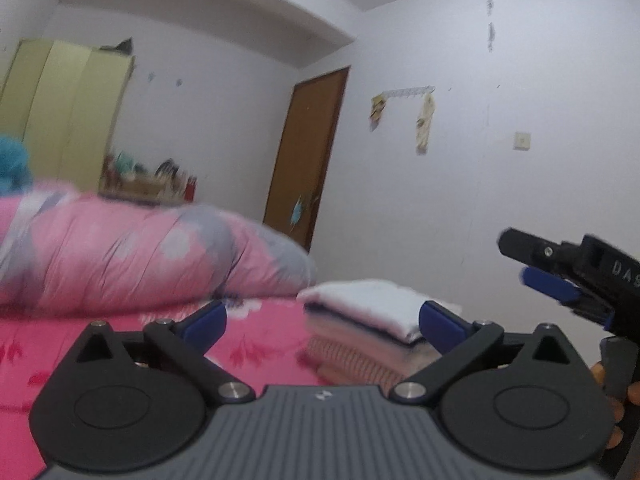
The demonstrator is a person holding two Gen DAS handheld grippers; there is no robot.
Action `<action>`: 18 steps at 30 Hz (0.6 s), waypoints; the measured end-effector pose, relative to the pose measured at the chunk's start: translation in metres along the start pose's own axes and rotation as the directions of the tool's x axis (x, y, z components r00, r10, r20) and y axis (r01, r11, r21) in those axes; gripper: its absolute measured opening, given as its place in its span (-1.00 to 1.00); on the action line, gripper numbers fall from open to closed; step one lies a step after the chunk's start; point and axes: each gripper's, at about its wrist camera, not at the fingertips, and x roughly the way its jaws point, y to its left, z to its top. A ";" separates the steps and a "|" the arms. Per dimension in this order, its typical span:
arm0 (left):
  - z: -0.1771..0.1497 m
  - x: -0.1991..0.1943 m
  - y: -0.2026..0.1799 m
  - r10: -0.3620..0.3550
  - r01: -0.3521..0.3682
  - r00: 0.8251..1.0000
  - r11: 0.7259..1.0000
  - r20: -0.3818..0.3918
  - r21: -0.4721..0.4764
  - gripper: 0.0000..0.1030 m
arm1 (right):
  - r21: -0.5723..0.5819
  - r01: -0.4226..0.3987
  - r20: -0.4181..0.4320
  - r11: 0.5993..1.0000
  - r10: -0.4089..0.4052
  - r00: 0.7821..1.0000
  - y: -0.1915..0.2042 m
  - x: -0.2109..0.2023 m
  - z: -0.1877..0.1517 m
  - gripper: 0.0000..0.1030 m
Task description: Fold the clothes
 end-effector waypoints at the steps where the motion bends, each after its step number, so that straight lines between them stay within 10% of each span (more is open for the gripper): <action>1: -0.004 -0.001 0.001 0.005 -0.005 1.000 1.000 -0.010 -0.003 1.00 | -0.031 0.051 -0.018 0.998 -0.052 0.999 0.000 -0.003 -0.002 0.68; 8: -0.023 0.012 -0.002 -0.004 -0.007 0.992 0.997 -0.130 -0.083 1.00 | -0.180 0.325 -0.090 0.928 -0.344 0.935 -0.004 -0.012 -0.015 0.95; 18: -0.054 0.032 -0.035 0.071 -0.064 0.969 0.997 -0.235 0.037 1.00 | -0.148 0.501 -0.173 0.853 -0.521 0.836 -0.029 -0.027 -0.052 0.97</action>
